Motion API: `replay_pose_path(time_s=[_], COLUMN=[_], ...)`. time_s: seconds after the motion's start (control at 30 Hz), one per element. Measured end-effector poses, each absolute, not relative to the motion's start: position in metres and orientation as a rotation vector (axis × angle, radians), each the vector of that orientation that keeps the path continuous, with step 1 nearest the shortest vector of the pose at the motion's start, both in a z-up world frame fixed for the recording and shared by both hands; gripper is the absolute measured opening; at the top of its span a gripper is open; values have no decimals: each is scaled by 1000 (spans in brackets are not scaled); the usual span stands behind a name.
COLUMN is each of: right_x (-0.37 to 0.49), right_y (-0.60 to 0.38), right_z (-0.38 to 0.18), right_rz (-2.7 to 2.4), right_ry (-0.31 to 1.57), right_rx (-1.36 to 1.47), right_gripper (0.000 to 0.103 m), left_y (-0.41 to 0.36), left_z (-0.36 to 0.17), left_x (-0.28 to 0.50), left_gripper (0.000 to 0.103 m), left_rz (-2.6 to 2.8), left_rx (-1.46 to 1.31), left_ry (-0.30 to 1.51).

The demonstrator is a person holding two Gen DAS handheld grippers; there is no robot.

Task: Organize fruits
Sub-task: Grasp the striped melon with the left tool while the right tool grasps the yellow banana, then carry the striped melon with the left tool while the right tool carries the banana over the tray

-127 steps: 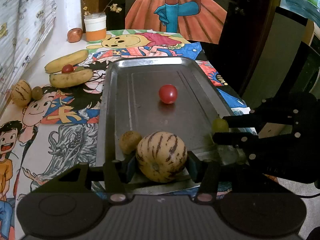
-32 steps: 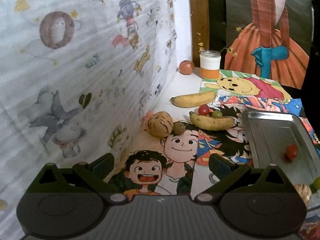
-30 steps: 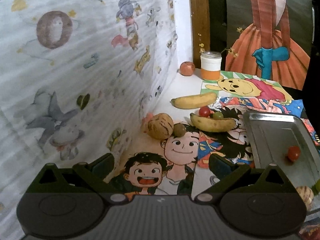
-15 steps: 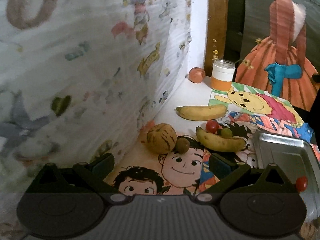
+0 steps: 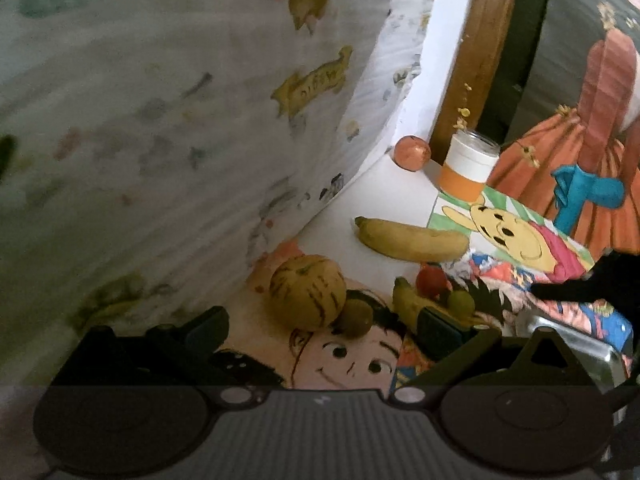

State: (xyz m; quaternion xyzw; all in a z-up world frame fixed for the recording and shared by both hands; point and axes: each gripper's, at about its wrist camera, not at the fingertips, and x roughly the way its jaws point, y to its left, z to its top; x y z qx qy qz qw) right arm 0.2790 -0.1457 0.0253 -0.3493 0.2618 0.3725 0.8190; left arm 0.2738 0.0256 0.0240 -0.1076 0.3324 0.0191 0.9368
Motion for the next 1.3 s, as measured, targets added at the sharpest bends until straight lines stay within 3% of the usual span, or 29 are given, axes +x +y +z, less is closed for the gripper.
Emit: replay_pose_path(time_s=[0.47,0.77,0.9,1.07,1.3], right_x=[309,318,319,314,298], right_y=[-124,-119,-119,-118,-115], right_z=[3,2,3,3,3], right_rz=[826,815,807,784,752], right_ry=[619,649,657,644,602], right_rx=[-736,-717,-708,-730,-803], right_gripper=[53,50,50,36,34], left_y=[33,43,45,45,46], left_z=[7,2,0,1,3], left_x=[307,316,316,314,305], left_gripper=[78,60,57,57,56], left_rz=[95,112,106,100,90], left_rx=[-295,-343,-352,-345,-347], left_ry=[703,723,722,725,732])
